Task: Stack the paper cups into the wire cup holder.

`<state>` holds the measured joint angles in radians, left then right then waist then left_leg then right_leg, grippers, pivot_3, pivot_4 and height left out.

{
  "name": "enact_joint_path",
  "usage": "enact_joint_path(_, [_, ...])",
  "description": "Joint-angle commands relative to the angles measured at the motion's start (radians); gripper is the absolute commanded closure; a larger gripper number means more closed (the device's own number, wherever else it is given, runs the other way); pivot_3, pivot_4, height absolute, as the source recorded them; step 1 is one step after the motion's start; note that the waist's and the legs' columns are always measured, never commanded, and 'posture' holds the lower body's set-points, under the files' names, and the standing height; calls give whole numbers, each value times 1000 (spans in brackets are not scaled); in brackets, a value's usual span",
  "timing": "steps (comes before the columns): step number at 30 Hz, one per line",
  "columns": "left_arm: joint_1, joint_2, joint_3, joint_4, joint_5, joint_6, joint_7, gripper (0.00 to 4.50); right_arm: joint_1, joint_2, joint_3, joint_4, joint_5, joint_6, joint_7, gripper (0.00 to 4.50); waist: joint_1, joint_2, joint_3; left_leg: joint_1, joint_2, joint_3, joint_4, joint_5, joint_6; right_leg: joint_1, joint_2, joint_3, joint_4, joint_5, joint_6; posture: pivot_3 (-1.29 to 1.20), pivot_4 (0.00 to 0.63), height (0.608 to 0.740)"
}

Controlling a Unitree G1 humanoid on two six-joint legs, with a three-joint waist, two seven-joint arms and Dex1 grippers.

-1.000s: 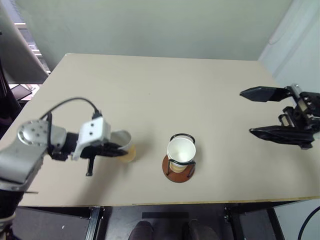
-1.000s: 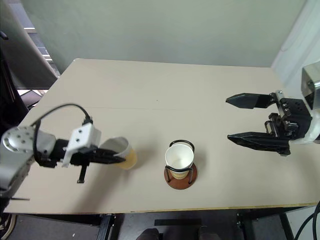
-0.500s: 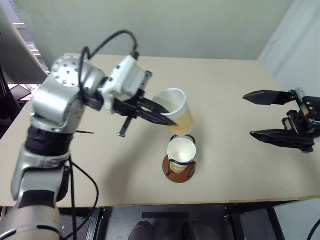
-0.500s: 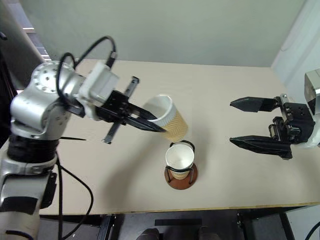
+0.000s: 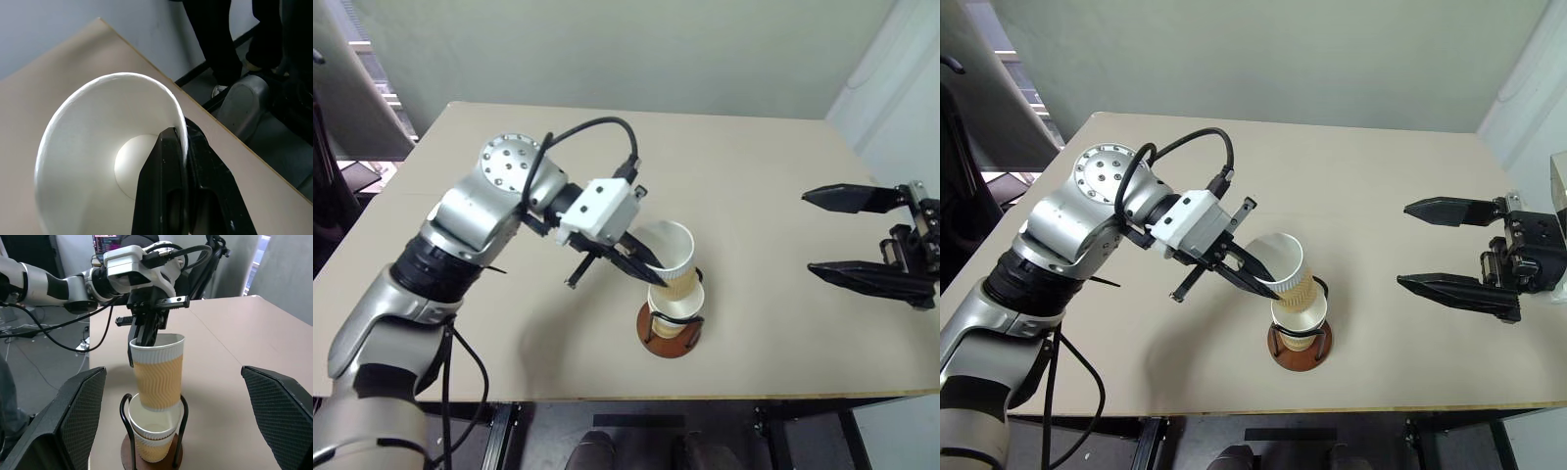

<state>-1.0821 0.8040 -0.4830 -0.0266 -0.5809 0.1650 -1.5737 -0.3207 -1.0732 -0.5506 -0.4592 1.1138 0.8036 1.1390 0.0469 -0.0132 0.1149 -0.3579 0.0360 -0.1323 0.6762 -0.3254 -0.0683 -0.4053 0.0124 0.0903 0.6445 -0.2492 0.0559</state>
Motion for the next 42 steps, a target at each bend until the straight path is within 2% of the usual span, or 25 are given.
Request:
enact_joint_path(1, [-8, -10, 3, -6, 8, -26, -41, 4463, 9, -16, -48, -27, 7, -17, -11, 0, 0, 0, 0, 0, 0, 0, 0, 0, 0, 0, 0, 0, 0, 0, 0, 0, 150, 740])
enact_joint_path(14, [17, -22, -15, -21, 70, -35, -41, 4463, 32, -14, -35, -27, -6, -41, -9, 0, 0, 0, 0, -1, -2, 0, 3, -1, 1, 1, 0, 0, 0, 0, 2, 0, 150, 740])
enact_joint_path(18, [18, -44, 2, -16, 87, -12, -41, 3489, 29, -18, -30, -22, -12, -47, -4, 0, 1, 0, 0, -2, -2, 0, 4, -1, 2, 1, 0, 0, 0, 0, 3, 0, 150, 740])
enact_joint_path(27, [26, -70, 43, -27, 105, 30, -40, 235, 32, -22, -5, -8, -41, -60, 18, 0, 1, 0, 0, -3, -2, 0, 5, -1, 2, 0, 0, 0, 0, 0, 3, 0, 150, 740])
enact_joint_path(28, [30, -70, 54, -30, 103, 41, -37, 64, 30, -21, 4, -2, -49, -64, 22, 0, 1, 0, 0, -3, -2, 0, 5, -1, 2, 0, 0, 0, 0, 0, 3, 0, 150, 740])
enact_joint_path(32, [65, -50, 121, -49, 84, 102, 5, 64, 8, -15, 62, 40, -92, -88, 45, 0, 1, 0, 0, -3, -2, 1, 5, -1, 2, 0, 0, 0, 0, 0, 3, 0, 150, 740])
enact_joint_path(36, [147, 6, 255, -66, 44, 183, 66, 64, 5, -16, 98, 63, -131, -120, 85, 0, -2, 1, 0, -3, -2, 1, 5, -1, 2, 0, 0, -1, 1, 0, 4, 0, 150, 740])
enact_joint_path(42, [494, 233, 655, -114, -130, 380, 111, 64, -6, -43, 121, 197, -221, -181, 171, 0, -17, 1, -1, 1, 0, 2, 0, -1, 2, -2, 1, -1, 1, 0, 4, 0, 150, 740])
